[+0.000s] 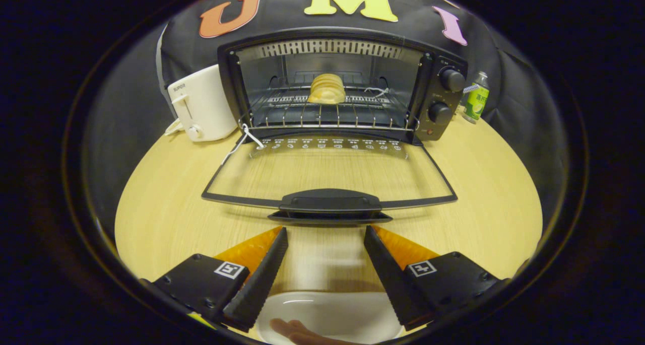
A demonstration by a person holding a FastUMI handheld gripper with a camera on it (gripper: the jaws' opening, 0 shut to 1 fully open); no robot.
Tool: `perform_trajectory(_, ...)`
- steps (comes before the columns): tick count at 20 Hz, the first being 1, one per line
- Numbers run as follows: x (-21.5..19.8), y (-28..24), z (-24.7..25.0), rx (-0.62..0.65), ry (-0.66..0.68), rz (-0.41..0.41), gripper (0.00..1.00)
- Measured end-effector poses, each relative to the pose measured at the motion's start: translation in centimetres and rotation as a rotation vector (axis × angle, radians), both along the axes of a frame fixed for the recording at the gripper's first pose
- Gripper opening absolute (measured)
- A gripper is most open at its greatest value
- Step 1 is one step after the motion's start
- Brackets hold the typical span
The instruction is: Open the toaster oven, put the food inside, and close the toaster oven door.
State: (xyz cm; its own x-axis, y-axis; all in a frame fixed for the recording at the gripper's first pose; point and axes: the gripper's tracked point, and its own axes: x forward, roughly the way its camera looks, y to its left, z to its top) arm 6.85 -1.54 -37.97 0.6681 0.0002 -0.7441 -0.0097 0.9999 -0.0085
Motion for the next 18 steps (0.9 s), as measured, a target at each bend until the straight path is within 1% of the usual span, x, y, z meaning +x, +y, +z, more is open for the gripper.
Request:
perform_trajectory(3,-0.1,0.0,0.7,-0.001,-0.024,0.002,1.0)
perform_trajectory(7,-0.4,0.0,2.3,-0.017,-0.088,0.005,1.0)
perform_trajectory(10,-0.1,0.0,2.6,-0.028,-0.125,0.007,1.0)
perform_trajectory(14,-0.2,-0.1,2.8,-0.031,-0.141,0.008,1.0)
perform_trajectory(17,0.1,-0.1,3.5,-0.038,-0.186,0.014,1.0)
perform_trajectory(18,-0.4,0.0,3.5,-0.042,-0.196,0.019,1.0)
